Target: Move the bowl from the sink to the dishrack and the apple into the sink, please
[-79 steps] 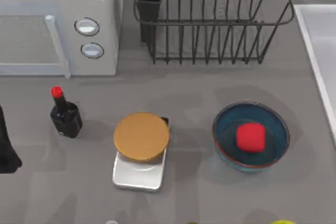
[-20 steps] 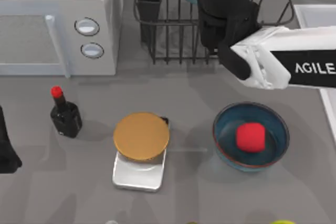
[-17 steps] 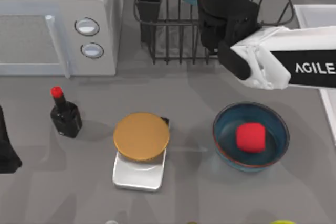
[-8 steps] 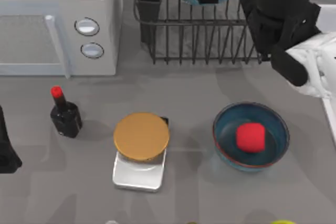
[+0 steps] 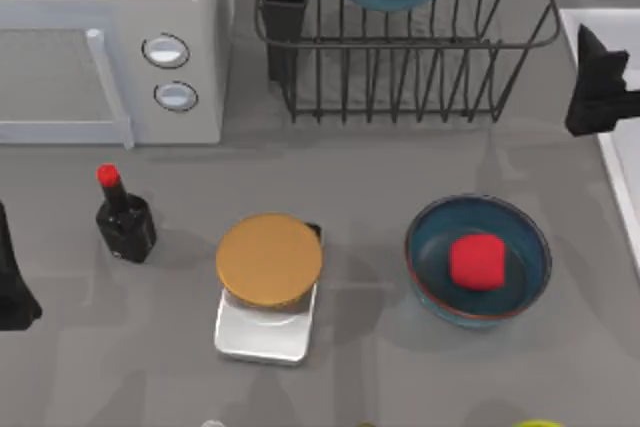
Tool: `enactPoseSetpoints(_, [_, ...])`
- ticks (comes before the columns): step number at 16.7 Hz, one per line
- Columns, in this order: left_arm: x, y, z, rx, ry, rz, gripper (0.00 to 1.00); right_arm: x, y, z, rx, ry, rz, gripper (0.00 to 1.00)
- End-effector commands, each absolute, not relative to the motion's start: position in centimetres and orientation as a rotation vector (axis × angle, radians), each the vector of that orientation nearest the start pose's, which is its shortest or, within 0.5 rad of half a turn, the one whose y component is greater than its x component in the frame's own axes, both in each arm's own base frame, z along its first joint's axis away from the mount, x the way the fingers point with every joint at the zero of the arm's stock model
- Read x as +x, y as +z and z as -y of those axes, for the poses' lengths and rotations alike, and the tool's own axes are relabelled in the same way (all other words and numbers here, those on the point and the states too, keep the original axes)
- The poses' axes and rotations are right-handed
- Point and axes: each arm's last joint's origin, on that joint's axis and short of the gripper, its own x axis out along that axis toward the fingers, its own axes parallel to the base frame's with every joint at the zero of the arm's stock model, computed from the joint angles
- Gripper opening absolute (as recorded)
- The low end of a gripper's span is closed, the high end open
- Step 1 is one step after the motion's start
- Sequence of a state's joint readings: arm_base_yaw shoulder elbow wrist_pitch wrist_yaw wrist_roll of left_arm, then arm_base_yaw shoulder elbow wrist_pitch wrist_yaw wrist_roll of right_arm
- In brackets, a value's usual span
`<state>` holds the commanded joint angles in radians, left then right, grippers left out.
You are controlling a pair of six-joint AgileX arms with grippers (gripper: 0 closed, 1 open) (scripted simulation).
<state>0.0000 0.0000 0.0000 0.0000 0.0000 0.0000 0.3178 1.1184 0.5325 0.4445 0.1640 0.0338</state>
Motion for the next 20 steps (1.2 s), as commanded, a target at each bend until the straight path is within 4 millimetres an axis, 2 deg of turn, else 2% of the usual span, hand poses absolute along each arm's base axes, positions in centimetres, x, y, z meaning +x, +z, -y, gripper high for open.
enactPoseSetpoints(5, [10.6,16.0,0.1,0.000,0.000,0.000,1.00,15.7,21.2,-2.6,0.006,0.128,-0.097,1.00])
enactPoseSetpoints(8, [10.6,16.0,0.1,0.000,0.000,0.000,1.00,12.7,19.4,-1.1,0.009,0.082,-0.040,1.00])
enactPoseSetpoints(11, [10.6,16.0,0.1,0.000,0.000,0.000,1.00,11.2,17.6,-0.4,0.005,0.036,-0.011,1.00])
enactPoseSetpoints(14, [10.6,16.0,0.1,0.000,0.000,0.000,1.00,10.7,16.3,0.0,0.001,0.006,-0.001,1.00])
enactPoseSetpoints(20, [10.6,16.0,0.1,0.000,0.000,0.000,1.00,10.6,16.0,0.1,0.000,0.000,0.000,1.00])
